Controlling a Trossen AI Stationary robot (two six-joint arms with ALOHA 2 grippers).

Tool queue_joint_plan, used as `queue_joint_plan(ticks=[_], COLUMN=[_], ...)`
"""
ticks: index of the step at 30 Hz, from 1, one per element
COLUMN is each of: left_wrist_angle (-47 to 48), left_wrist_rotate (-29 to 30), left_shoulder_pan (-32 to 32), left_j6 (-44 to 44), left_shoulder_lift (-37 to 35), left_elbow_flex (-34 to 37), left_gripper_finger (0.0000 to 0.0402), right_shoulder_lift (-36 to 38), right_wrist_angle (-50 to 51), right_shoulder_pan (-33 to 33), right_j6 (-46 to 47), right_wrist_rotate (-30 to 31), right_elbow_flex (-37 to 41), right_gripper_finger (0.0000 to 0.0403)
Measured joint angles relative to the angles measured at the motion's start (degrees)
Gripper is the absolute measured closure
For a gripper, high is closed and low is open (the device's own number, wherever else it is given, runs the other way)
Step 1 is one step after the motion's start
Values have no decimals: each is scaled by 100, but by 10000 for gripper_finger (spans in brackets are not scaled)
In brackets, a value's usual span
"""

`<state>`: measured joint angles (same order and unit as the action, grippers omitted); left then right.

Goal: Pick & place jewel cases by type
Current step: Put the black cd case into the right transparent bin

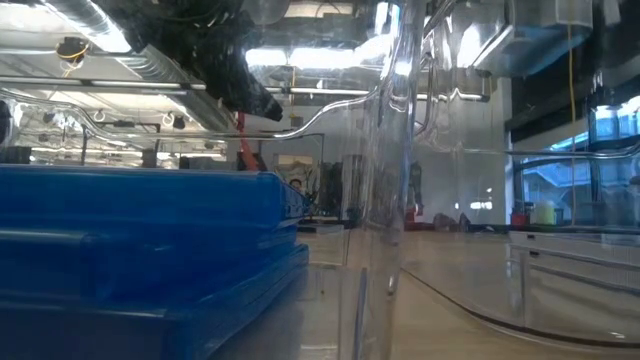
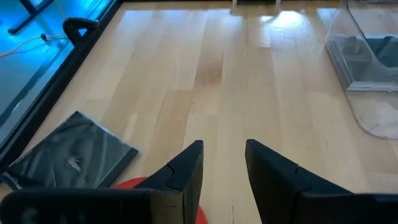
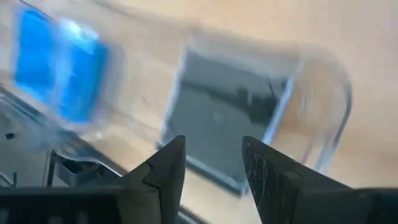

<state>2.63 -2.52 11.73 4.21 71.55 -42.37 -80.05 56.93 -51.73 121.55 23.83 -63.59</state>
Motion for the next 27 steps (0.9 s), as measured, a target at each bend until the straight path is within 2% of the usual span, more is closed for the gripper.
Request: queue_joint_plan(ticks=[5, 7, 13, 15, 20, 22, 27], left_wrist_angle=[25, 36, 320, 540, 976, 962, 919], left_wrist_rotate=[402, 626, 864, 1061, 2607, 3042, 3009], left_shoulder_pan=[4, 4, 0, 0, 24, 106, 462], left_j6=[2, 2, -41, -81, -124, -101, 81], left_shoulder_lift=[-64, -67, -67, -67, -67, -67, -67], left_elbow_flex=[2, 2, 2, 2, 2, 2, 2], left_gripper_finger=[284, 284, 284, 284, 284, 284, 284], right_shoulder_lift=[110, 111, 187, 247, 598, 707, 820], right_wrist_angle=[1103, 1539, 3277, 3317, 2804, 2646, 1480], right_shoulder_pan=[219, 393, 1337, 1725, 2893, 3467, 4850], right_j6=[-1172, -1297, -1097, -1326, -3175, -3963, -6857], right_wrist_rotate=[1187, 1664, 1079, 1080, 1083, 1026, 992], right_elbow_flex=[-684, -854, -991, -972, -775, -715, -696], right_gripper_finger=[240, 240, 240, 240, 240, 240, 240])
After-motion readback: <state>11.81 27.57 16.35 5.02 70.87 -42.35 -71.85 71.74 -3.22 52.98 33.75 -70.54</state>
